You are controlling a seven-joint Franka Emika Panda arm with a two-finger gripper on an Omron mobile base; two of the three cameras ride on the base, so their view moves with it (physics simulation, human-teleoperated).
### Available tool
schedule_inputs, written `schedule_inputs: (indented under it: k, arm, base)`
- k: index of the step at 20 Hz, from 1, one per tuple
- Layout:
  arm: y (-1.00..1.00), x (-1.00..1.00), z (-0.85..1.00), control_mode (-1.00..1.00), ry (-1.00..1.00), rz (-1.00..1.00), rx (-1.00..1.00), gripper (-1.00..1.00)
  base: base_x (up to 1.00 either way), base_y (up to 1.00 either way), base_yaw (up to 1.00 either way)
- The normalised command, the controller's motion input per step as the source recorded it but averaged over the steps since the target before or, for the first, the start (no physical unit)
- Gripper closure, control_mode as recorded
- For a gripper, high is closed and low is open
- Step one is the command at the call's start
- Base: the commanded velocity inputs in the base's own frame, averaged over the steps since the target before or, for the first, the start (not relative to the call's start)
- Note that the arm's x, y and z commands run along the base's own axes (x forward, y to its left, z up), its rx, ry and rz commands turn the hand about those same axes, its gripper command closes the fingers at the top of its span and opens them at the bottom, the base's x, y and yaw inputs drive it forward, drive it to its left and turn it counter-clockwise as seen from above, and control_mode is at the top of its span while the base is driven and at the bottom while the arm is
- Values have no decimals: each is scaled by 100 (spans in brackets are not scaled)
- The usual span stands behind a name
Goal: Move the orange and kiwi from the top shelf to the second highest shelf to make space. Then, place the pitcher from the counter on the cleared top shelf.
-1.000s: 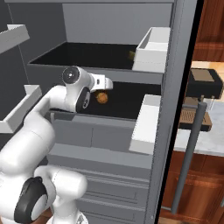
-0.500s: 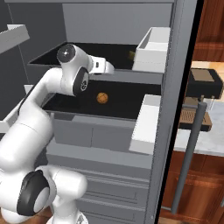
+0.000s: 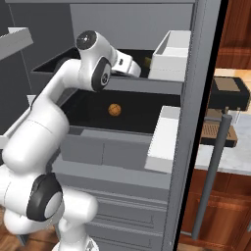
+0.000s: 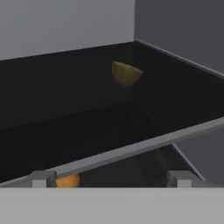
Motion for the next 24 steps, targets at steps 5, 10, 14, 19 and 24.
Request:
schedule_inputs:
  k: [5,10,14,19,24]
  arm:
    - [-47,44,0,-100,0,-11,13,-100]
    - [-25,58,-8,-100,0,-2,3,-100]
    - [-13,69,-14,-100,0,0,0,-100]
    - [-13,65,-11,-100,0,0,0,-100]
    - [-31,54,-5,-100,0,0,0,-100]
  base:
    - [0,0,0]
    - [0,0,0]
    - [0,0,0]
    - [0,0,0]
    - [0,0,0]
